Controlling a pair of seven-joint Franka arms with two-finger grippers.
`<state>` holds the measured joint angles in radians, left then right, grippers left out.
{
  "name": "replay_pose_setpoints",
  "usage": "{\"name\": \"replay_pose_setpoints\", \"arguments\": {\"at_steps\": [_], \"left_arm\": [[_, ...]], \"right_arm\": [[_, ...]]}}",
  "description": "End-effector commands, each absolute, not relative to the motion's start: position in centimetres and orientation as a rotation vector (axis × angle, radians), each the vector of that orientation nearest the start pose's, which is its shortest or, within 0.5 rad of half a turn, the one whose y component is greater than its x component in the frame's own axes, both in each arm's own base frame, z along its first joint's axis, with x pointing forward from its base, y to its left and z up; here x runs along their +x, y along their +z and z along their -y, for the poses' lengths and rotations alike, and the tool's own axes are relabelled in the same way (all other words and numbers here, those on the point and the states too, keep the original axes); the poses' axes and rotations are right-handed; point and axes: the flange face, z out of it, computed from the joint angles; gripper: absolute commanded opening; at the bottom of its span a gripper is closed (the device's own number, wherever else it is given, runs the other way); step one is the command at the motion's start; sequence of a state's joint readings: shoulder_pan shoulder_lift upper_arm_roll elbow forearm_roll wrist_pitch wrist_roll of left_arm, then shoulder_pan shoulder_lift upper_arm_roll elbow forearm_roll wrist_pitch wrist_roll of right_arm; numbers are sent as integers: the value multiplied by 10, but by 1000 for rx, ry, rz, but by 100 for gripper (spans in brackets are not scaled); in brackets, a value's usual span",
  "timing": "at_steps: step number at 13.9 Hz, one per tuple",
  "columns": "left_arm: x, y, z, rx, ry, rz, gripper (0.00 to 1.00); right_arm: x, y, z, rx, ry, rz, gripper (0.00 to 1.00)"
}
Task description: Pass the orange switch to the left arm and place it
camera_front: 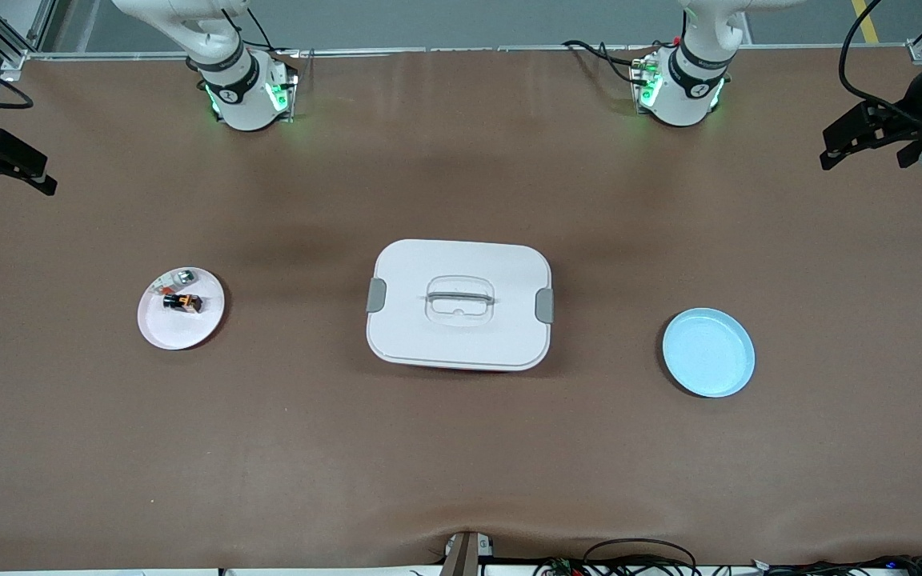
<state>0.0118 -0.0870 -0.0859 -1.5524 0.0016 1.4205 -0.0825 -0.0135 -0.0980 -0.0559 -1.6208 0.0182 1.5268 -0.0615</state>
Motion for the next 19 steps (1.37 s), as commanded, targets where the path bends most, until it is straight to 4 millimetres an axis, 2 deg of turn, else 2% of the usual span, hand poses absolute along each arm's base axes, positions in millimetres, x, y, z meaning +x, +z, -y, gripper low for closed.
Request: {"name": "replay_pose_setpoints", "arguments": {"at_steps": [1, 9, 19], "left_arm": [[503, 669, 42, -3127, 90, 11, 100], [507, 666, 40, -3132, 98, 17, 100], [507, 662, 47, -3127, 110, -2, 100]], "right_arm": [[520, 653, 33, -3115, -2, -29, 100], [520, 654, 33, -3115, -4, -29, 100], [520, 655, 35, -3120, -7, -29, 100]]}}
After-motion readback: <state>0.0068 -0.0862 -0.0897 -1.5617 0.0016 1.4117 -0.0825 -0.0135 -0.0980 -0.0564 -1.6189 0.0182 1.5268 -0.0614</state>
